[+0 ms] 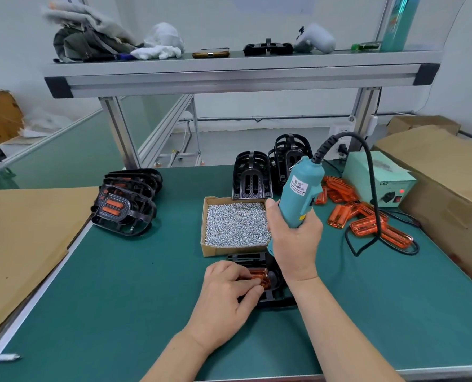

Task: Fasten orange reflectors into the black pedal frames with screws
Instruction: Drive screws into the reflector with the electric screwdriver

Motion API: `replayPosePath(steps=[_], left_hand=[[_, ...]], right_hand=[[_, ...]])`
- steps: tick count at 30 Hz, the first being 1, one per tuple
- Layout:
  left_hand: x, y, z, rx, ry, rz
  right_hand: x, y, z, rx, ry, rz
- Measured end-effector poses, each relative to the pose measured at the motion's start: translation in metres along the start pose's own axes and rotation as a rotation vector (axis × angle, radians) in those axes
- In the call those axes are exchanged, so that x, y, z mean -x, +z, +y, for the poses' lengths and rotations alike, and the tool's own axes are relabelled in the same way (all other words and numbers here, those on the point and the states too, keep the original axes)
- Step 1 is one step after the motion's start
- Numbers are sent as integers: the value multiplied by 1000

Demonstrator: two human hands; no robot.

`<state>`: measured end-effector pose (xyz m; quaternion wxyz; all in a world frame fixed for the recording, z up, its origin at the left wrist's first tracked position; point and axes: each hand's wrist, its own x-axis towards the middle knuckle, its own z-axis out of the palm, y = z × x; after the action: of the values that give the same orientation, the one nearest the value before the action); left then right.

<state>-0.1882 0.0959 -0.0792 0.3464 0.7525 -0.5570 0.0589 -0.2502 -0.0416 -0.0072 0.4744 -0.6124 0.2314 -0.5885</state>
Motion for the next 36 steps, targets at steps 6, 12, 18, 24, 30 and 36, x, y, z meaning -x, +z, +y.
replayPosePath(steps=[6,12,18,24,30,36], left_hand=[[1,1,2,-23,-2,11],[0,0,2,-11,-12,9],[-1,0,1,-24,19,51],[-4,-4,1,-38,30,5],[-50,-26,-2,-11,-69,-37],[-127,-38,-33,-393,-320,-294]], right_hand=[[-4,-1,3,-23,66,-17],[-1,-4,-6,-109,87,-104],[-1,-14,-13,-208,88,-112],[-4,-19,-23,-287,62,-118],[-26,-25,-35,-365,123,95],[-21,-34,-19,-388,320,309]])
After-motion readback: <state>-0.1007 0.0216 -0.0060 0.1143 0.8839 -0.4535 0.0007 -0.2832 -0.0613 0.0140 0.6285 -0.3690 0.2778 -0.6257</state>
